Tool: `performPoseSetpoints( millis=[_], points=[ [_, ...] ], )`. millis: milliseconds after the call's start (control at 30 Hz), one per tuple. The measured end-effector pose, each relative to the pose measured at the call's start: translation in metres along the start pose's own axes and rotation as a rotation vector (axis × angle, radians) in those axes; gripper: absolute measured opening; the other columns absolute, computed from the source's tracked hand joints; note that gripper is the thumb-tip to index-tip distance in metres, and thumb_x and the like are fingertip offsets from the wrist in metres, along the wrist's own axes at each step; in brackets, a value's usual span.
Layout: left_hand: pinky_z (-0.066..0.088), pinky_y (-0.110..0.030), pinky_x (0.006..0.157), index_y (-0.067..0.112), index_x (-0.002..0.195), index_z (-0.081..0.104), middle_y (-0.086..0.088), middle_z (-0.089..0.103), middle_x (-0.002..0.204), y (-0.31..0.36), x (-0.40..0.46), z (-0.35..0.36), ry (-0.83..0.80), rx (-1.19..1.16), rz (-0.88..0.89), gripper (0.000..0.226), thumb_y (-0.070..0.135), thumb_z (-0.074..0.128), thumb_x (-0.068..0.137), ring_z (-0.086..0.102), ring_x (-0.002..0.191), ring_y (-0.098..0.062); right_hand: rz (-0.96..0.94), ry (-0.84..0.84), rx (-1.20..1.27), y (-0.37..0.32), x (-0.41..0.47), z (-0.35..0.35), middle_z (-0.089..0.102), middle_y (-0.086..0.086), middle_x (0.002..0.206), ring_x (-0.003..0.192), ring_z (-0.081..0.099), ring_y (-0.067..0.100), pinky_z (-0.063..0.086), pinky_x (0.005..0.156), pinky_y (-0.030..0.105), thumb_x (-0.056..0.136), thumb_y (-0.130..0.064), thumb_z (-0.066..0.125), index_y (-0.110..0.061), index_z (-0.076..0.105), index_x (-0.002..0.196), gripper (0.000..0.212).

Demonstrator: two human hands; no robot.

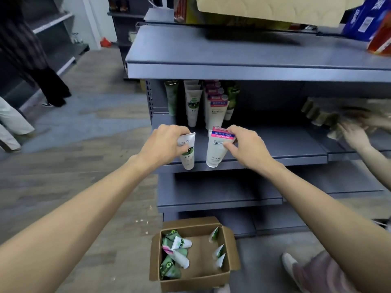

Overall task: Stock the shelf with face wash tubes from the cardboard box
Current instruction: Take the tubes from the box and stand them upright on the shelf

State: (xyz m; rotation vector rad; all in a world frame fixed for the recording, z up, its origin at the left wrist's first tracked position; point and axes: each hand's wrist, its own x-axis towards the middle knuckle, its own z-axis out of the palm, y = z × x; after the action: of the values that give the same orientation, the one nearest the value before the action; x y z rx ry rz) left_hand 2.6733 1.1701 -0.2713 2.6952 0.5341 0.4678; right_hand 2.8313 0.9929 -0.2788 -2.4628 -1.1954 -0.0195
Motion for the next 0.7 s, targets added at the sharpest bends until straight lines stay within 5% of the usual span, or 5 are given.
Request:
performPoseSetpoints(
  millis=[700],
  points=[
    [0.044,-0.035,0.062,0.026,0.106,0.065,-0.006,0.067,0.088,0.0,0.07,0.035,-0.077,0.055,-0.129,0.022,0.024,0.065,0.085,0.06,0.085,-0.036,-0.116,-0.049,0.093,0.046,0.072,0.014,0.059,0.004,0.1,0.089,0.058,0.027,0.051,0.075,0.041,0.092,-0.018,0.059,-0.016,0.058,0.11,0.019]
  ],
)
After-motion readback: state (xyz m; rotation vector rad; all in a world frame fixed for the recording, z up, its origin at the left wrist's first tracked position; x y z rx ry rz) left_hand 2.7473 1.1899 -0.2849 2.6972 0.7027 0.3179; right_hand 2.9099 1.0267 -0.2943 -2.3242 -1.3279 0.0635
